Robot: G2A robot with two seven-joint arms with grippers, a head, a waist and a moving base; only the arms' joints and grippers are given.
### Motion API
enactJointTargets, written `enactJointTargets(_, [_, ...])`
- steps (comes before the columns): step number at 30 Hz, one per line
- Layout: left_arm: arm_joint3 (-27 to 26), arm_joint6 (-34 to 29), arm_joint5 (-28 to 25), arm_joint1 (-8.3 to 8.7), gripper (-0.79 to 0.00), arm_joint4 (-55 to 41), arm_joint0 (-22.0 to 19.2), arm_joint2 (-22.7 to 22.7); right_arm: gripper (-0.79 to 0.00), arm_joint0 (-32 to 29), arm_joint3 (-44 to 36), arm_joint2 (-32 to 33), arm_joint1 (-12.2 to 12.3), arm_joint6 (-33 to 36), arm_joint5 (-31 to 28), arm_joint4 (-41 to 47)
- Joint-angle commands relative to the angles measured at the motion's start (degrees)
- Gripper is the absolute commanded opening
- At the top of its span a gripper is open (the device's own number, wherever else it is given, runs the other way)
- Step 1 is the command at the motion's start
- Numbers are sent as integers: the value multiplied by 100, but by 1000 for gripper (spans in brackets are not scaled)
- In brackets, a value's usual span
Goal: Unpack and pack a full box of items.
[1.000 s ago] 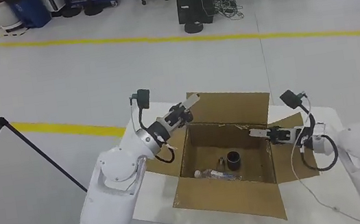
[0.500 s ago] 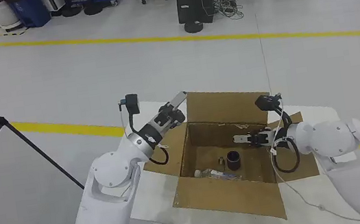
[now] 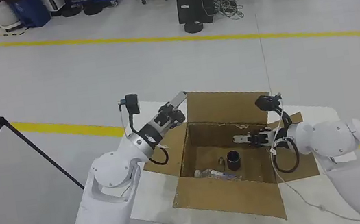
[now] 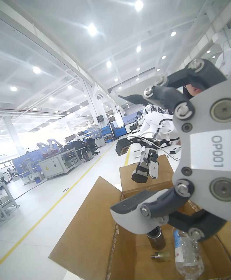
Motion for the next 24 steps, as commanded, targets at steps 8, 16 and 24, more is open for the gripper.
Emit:
enactJointTargets(8, [0,0,0,0,0,0,0,0,0,0,0,0,0,0,0,0])
enactJointTargets(16, [0,0,0,0,0,0,0,0,0,-25,51,-152,18,267,-179,-245])
enactJointTargets(24, [0,0,0,0,0,0,0,0,0,856,346,-802,-44,1321,-241,-420])
